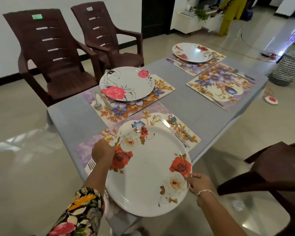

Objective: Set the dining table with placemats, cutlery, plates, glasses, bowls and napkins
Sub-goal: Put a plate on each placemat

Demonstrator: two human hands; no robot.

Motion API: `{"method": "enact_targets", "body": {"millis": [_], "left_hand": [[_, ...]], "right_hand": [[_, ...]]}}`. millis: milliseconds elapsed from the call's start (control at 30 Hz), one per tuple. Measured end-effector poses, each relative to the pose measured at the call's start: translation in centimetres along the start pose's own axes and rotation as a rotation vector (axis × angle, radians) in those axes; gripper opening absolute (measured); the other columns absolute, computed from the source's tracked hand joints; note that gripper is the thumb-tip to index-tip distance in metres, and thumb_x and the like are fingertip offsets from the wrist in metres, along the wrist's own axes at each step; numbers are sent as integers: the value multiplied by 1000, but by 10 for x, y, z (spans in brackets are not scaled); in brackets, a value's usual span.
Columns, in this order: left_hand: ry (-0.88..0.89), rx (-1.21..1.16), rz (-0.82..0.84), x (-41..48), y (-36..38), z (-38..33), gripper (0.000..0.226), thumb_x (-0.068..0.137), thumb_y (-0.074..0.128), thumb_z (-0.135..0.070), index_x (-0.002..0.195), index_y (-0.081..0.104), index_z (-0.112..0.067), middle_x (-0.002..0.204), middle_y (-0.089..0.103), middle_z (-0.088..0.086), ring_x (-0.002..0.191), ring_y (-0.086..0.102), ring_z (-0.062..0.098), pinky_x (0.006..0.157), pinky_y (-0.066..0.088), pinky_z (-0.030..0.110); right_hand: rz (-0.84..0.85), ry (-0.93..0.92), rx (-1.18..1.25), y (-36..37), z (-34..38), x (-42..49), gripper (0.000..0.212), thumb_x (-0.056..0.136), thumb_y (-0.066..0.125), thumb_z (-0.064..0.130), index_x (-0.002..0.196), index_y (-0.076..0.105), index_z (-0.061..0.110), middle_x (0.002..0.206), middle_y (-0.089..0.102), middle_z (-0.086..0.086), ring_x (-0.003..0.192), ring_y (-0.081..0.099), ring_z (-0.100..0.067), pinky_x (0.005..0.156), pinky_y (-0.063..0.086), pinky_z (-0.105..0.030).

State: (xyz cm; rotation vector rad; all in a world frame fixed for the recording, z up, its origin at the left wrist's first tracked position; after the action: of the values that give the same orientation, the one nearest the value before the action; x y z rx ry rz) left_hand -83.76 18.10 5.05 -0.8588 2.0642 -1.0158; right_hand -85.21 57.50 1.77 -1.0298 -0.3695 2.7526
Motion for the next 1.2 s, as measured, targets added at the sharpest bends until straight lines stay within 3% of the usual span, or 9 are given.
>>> {"method": "enact_targets", "body": {"millis": [133,300,400,467,633,733,800,900,1200], "left_hand": [[17,48,71,3,4,-2,46,87,65,-30,116,55,4,118,60,22,111,56,36,88,46,37],[-31,-22,134,8,2,5,37,83,66,-27,106,60,1,107,65,18,100,61,35,81,49,37],[2,-122,158,16,-2,-10,36,82,66,-18,110,59,3,108,64,20,101,60,38,79,46,36],[43,-153,142,16,-8,-30,33,83,62,-12,110,58,6,109,63,24,102,59,41,76,44,34],[173,-154,85,0,-7,-103,35,87,60,-20,107,58,9,108,61,28,102,58,43,82,47,43],[259,-200,76,-20,11,-154,26,86,61,-16,81,57,9,82,58,28,88,58,44,68,46,41],[297,-215,74,-35,31,-189,36,86,61,-15,57,40,-8,57,41,10,62,46,34,52,30,31],[348,-253,113,-58,67,-243,41,85,61,-17,54,34,-13,55,37,4,58,36,23,54,26,30],[399,-359,222,-92,149,-372,43,82,68,-16,53,36,-14,54,40,6,58,40,22,57,34,31]], "right_hand": [[28,57,1,1,-4,5,29,80,67,0,56,52,5,41,40,-1,37,30,-11,36,29,-17],[48,52,4,-1,2,9,33,80,66,-1,54,47,4,36,35,0,25,25,-7,32,25,-14],[25,-23,8,-11,22,10,30,79,66,-2,56,48,7,46,48,-6,32,42,-9,34,37,-17],[16,-68,44,-20,37,10,29,80,66,-1,59,47,7,58,55,-13,49,52,-22,49,46,-27],[-2,-137,173,-59,75,28,19,81,64,-1,69,50,5,65,58,-14,60,55,-26,57,47,-31],[-19,-152,216,-97,91,57,19,82,63,-1,70,50,6,67,57,-15,58,53,-25,58,47,-31],[-12,-150,232,-128,104,82,18,83,63,-1,72,50,6,70,58,-17,60,54,-26,61,47,-34],[12,-168,253,-178,128,118,9,83,61,-3,86,54,0,75,60,-16,66,57,-28,66,50,-39],[-78,-222,250,-290,197,215,20,82,51,-14,96,56,-1,67,55,-11,56,51,-21,33,43,-16]]}}
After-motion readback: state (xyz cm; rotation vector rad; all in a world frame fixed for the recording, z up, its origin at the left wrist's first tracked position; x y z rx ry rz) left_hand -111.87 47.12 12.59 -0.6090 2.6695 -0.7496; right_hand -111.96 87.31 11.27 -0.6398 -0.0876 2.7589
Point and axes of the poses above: each hand's wrist, its own x-axis towards the middle knuckle, its own y-axis out of the palm, z = x × y, the point moved 10 cm from there along x, towards the middle knuckle
